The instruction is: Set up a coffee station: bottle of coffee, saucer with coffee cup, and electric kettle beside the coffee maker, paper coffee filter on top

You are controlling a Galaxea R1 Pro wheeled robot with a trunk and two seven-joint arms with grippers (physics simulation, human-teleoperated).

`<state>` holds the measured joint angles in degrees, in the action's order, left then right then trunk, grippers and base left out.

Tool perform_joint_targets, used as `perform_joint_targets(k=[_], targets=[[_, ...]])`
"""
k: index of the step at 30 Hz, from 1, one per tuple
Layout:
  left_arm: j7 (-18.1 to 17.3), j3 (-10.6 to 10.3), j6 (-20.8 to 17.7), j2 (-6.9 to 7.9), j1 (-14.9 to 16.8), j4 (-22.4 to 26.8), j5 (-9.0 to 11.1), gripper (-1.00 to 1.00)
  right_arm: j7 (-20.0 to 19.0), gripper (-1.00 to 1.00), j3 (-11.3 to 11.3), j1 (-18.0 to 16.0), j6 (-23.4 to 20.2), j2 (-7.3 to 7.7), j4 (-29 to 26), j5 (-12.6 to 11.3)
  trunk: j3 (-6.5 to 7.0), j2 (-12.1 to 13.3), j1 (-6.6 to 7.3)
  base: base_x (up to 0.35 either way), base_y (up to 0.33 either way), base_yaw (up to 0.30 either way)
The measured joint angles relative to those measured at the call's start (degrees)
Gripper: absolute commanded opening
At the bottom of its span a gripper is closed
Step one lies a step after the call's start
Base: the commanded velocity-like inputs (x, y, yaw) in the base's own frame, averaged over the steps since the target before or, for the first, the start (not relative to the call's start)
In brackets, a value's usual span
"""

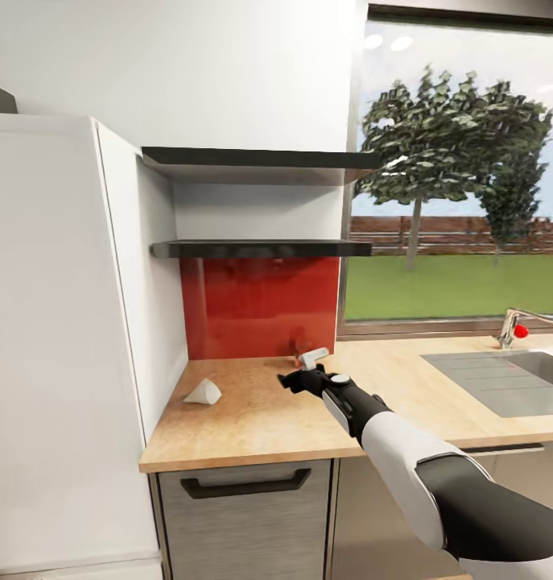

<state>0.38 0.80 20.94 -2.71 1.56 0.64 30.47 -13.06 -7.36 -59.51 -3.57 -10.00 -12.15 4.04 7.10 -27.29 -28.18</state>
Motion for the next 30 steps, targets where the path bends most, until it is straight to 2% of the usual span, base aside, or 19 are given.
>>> perform_joint_targets(k=[4, 11, 17, 23, 26, 30], targets=[[0.1, 0.0, 0.1, -0.04, 0.0, 0.0, 0.1, 1.0, -0.2, 1.0, 0.0, 0.0, -0.2, 0.0, 0.4, -1.0, -0.03, 0.0, 0.0, 0.0, 0.0, 0.202], [0.1, -0.1, 0.3, -0.23, 0.0, 0.0, 0.1, 1.0, -0.3, 1.0, 0.1, 0.0, 0.4, 0.0, 1.2, -1.4, -0.24, 0.0, 0.0, 0.0, 0.0, 0.217], [0.0, -0.1, 0.4, -0.15, 0.0, 0.0, 0.1, 1.0, -0.4, 1.0, 0.1, 0.0, 3.0, 0.0, 1.3, -1.5, -0.3, 0.0, 0.0, 0.0, 0.0, 0.036], [0.0, -0.1, 0.3, -0.15, 0.0, 0.0, 0.1, 1.0, -0.4, 1.0, 0.1, 0.0, 3.5, 0.0, 1.3, -1.5, -0.31, 0.0, 0.0, 0.029, 0.009, 0.003], [0.0, -0.2, 0.4, -0.08, 0.0, 0.1, 0.1, 1.0, -2.2, 1.0, 0.4, 0.0, -0.8, 0.0, 1.4, -2.7, -0.31, 0.0, 0.03, 0.238, 0.083, 0.0], [0.0, -0.2, 0.4, -0.06, 0.0, 0.1, 0.1, 1.0, -8.0, 1.0, 0.9, 0.0, -12.6, 0.0, 1.3, -7.8, -0.31, 0.0, 0.03, 0.294, 0.111, 0.0]])
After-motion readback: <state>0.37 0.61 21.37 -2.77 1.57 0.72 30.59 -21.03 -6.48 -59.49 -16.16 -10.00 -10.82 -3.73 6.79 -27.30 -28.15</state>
